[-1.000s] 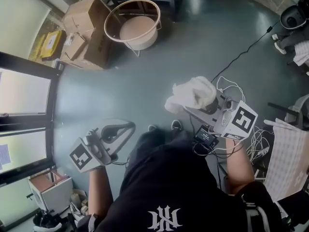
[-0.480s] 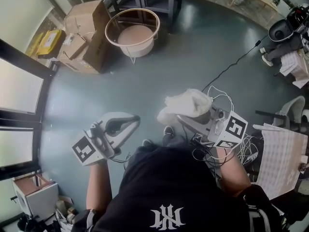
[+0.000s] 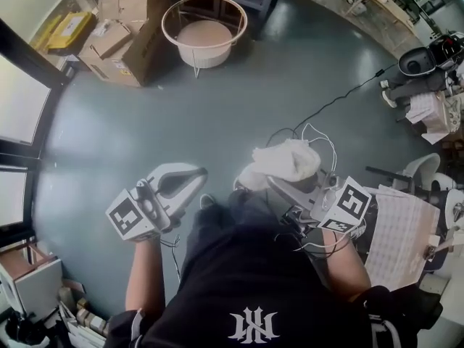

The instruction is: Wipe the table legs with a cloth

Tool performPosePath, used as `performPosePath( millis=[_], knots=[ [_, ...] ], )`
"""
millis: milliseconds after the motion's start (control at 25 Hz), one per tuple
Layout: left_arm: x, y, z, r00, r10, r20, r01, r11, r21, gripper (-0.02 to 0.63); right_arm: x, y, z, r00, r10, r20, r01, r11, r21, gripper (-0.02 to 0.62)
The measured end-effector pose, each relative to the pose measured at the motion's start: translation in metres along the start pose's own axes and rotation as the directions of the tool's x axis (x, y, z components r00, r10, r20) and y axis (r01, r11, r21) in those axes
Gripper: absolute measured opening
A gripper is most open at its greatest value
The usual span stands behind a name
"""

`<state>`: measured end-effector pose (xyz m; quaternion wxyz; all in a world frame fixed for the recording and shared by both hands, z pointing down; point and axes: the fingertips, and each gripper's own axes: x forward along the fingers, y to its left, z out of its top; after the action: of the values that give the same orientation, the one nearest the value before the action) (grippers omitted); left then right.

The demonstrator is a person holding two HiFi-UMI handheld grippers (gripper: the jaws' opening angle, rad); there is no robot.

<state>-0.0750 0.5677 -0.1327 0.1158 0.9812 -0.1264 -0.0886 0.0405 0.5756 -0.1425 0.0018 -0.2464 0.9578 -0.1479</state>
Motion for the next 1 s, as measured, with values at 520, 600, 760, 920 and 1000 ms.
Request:
performPosePath(
  millis=[520, 600, 760, 920, 1000],
  knots=[
    [0.010, -0.031, -0.004, 0.996, 0.082, -0.020, -0.083, 0.996, -0.025, 0.005, -0.001, 0.025, -0.008, 0.988, 0.152, 0.029, -0.151, 0.988, -0.006, 0.081],
    [0.025, -0.041, -0.005, 0.995, 0.094, -0.042, -0.095, 0.995, -0.008, 0.005, -0.018, 0.022, -0.006, 0.983, 0.170, 0.065, -0.170, 0.985, -0.010, 0.081],
    [0.056, -0.057, -0.022, 0.984, 0.125, -0.127, -0.126, 0.992, 0.003, 0.005, -0.054, 0.004, -0.016, 0.985, 0.149, 0.090, -0.151, 0.988, 0.019, 0.081],
    [0.068, -0.069, -0.025, 0.980, 0.114, -0.163, -0.114, 0.993, 0.012, 0.005, -0.072, -0.010, -0.023, 0.985, 0.143, 0.092, -0.145, 0.989, 0.015, 0.081],
    [0.068, -0.070, -0.023, 0.980, 0.097, -0.173, -0.094, 0.995, 0.029, 0.005, -0.077, -0.014, -0.021, 0.985, 0.134, 0.105, -0.136, 0.991, 0.011, 0.081]
  ],
)
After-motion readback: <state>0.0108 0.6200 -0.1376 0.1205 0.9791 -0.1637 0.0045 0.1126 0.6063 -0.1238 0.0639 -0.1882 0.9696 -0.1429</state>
